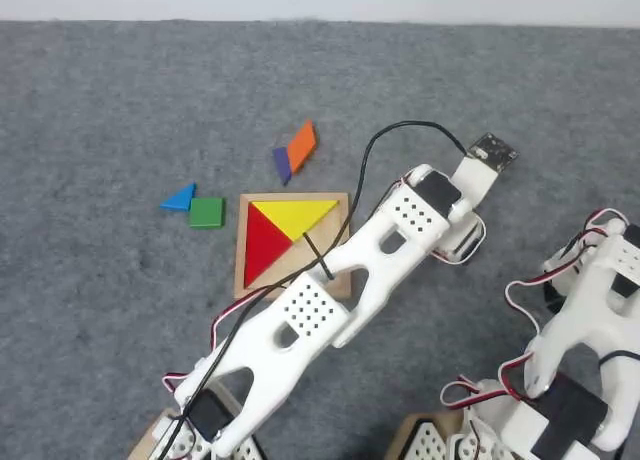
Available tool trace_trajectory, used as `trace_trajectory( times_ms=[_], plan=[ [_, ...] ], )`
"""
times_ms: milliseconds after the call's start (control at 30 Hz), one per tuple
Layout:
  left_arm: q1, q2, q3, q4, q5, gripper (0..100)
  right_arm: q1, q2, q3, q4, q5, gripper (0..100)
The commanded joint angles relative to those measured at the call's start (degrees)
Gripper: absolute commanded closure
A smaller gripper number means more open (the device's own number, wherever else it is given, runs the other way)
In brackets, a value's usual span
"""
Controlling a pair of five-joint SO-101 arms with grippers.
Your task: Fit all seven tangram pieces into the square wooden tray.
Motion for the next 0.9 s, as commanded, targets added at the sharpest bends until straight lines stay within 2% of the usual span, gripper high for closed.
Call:
trace_trajectory(
  times_ms=[0, 267, 367, 500, 867],
  plan=[
    [0.35, -4.31, -0.31, -1.41, 0.18, 82, 0.84, -3.3, -0.44, -0.4, 0.79, 96.9],
    [0.44, -4.31, -0.04, -1.14, -0.44, 83, 0.84, -3.3, -0.44, -0.4, 0.79, 96.9],
    [1.49, -4.31, -0.04, 0.35, -4.22, 84, 0.84, -3.3, -0.44, -0.4, 0.79, 96.9],
    [2.73, -4.22, -0.04, 0.88, -8.7, 89, 0.84, -3.3, -0.44, -0.4, 1.23, 96.9],
    [2.64, -4.22, 0.04, 1.32, -9.05, 90, 1.1, -3.3, -0.53, -0.31, 2.55, 96.9]
  ],
)
